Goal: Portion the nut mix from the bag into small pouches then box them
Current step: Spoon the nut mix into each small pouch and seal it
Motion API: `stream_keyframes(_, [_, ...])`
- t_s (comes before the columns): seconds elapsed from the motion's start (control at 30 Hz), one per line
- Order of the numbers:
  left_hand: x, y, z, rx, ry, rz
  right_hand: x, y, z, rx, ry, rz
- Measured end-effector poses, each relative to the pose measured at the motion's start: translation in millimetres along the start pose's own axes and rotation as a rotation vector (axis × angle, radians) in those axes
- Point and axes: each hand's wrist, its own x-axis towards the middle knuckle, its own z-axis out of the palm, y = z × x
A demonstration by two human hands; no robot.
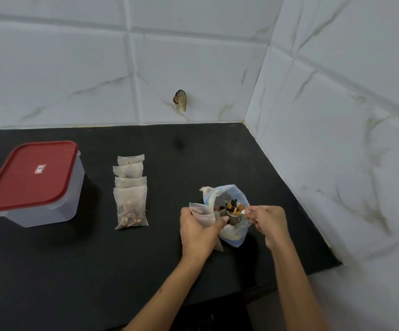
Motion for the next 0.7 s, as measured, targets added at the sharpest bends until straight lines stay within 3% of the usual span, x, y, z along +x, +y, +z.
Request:
stream_keyframes(0.1, [-5,10,-7,0.131,0.067,0.238,-5,-1,-1,0.038,0.031,0.014])
stream_keyframes(0.27, [-4,27,-6,0.170,0.005,0.423,-27,-11,-16,0.121,0.016,-0.080])
stream_keyframes(0.5, [0,48,7,0.298,-0.067,0.415,-68,-53,-29,0.179,-0.058,-0.295])
stream_keyframes(0.7, [-2,55,10,0.227,-0.099,0.377,-86,-49,-14,-0.194,0.098,-0.562])
